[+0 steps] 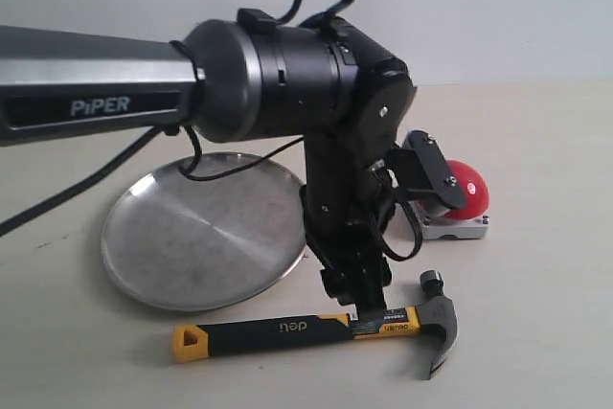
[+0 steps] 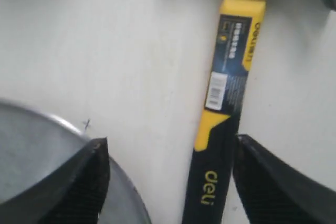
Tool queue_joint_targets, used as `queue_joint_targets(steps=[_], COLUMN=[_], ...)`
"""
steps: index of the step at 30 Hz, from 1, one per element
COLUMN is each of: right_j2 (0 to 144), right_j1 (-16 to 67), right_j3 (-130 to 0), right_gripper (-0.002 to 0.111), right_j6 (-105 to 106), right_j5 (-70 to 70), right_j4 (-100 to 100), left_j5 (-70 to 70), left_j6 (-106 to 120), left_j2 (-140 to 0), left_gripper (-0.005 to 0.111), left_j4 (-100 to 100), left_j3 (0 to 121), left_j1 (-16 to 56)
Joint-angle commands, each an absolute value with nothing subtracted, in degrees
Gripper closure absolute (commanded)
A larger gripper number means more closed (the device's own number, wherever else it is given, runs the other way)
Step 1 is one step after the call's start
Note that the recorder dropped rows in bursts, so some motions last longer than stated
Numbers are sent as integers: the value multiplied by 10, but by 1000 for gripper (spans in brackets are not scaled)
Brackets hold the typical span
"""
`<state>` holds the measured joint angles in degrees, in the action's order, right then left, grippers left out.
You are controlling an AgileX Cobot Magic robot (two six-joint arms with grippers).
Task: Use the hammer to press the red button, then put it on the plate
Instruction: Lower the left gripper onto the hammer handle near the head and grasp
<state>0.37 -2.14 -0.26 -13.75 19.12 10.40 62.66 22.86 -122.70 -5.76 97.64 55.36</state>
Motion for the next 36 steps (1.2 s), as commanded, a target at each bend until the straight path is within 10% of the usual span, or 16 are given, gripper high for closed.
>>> queue_joint_targets(steps=[1, 36], right_j2=[0, 0], right_j1=[-25, -25], right_j3=[0, 0], right_gripper=[108, 108], right_j6=[-136, -136], right_j5=[188, 183], right_j4=[109, 109], left_j5=[622, 540], left_j6=[259, 351], left_j2=[-1240, -1315], left_gripper=[42, 42], left_j4=[-16, 81], left_j3=[988, 988], left_j1=[564, 565])
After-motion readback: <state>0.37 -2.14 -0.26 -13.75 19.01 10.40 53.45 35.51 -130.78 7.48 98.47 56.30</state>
